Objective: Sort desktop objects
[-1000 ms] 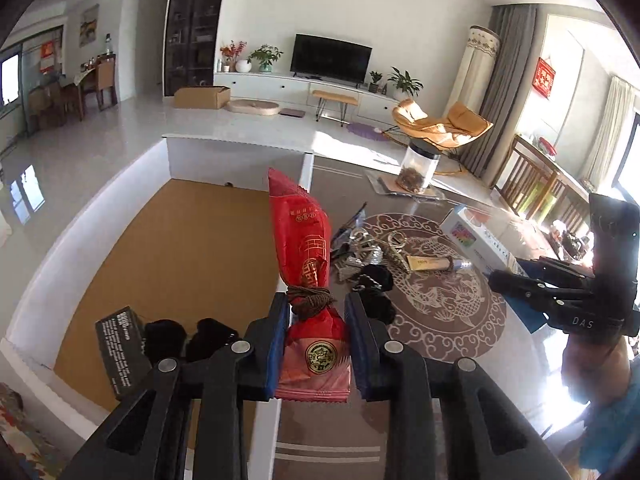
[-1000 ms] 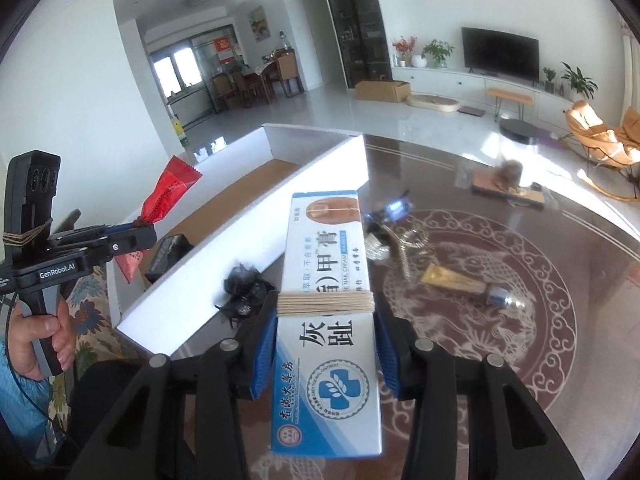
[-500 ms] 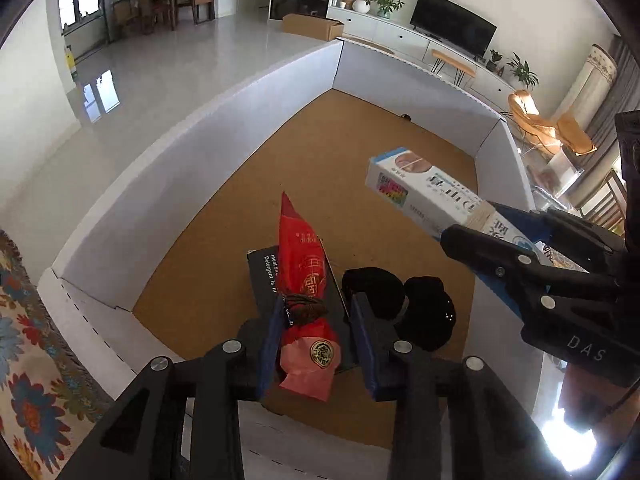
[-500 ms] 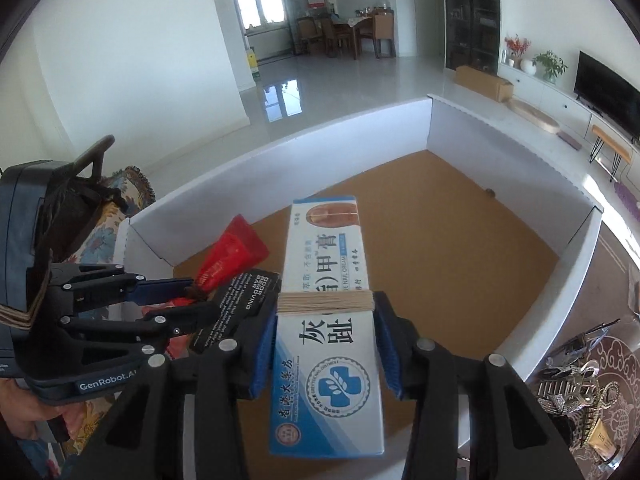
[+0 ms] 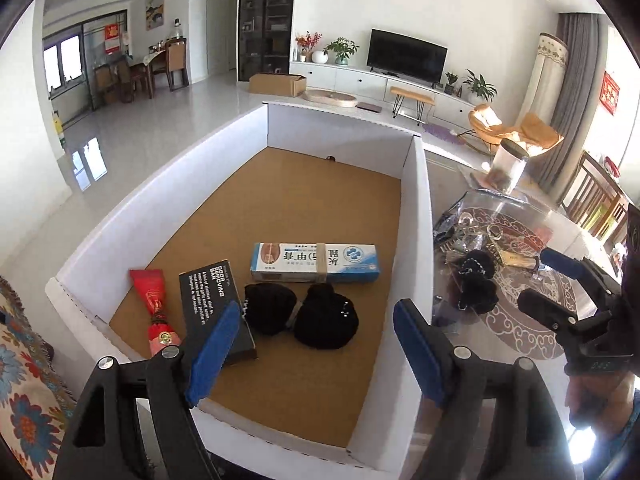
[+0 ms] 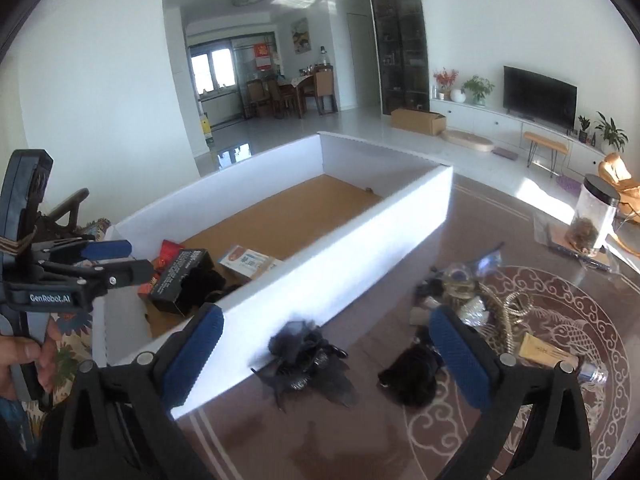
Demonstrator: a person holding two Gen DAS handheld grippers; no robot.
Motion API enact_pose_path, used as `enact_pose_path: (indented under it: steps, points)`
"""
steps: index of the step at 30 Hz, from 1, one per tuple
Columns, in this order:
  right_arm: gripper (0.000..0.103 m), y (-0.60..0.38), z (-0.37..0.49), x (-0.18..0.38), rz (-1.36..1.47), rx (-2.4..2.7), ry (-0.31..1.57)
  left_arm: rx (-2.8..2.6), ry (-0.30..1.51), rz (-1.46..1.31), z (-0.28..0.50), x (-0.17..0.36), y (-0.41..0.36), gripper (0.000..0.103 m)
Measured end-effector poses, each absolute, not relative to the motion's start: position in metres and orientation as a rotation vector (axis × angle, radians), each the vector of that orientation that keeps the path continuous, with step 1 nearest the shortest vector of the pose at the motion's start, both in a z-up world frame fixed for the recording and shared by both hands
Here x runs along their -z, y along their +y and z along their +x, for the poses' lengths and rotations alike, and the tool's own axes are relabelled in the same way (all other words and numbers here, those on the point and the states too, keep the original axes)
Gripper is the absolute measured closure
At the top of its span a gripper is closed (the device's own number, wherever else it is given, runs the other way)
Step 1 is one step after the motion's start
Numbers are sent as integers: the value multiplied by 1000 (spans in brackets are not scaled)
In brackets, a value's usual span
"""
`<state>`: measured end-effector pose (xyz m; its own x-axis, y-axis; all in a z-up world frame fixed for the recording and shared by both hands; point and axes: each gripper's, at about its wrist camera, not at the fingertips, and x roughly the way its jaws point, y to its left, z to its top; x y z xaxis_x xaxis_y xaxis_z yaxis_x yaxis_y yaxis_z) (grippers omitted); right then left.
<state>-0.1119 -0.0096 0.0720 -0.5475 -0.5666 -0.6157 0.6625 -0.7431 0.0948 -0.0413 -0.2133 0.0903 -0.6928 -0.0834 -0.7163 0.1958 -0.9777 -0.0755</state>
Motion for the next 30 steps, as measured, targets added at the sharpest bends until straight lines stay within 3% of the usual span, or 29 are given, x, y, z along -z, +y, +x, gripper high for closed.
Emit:
enact_pose_path:
  steps: [5,11,17,24,30]
  points:
    - [0,87,-99,-22,1023,2368,260,2834,132,1147,-37,-100,-155,23]
    - [0,168,-86,12,1161,2434,183,2865,40,1177,-42,-100,-110,23]
    - [0,191,-81,26,1209,2450,109,2865,-68,1196,-38,-99,-95,23]
    - [0,196,-85,25,1210,2475,45,2916,-66,1376,-48,-88,-100,23]
    - [0,195,-86,28,1221,2468,47,2827,-400,1544,-89,-36,-47,23]
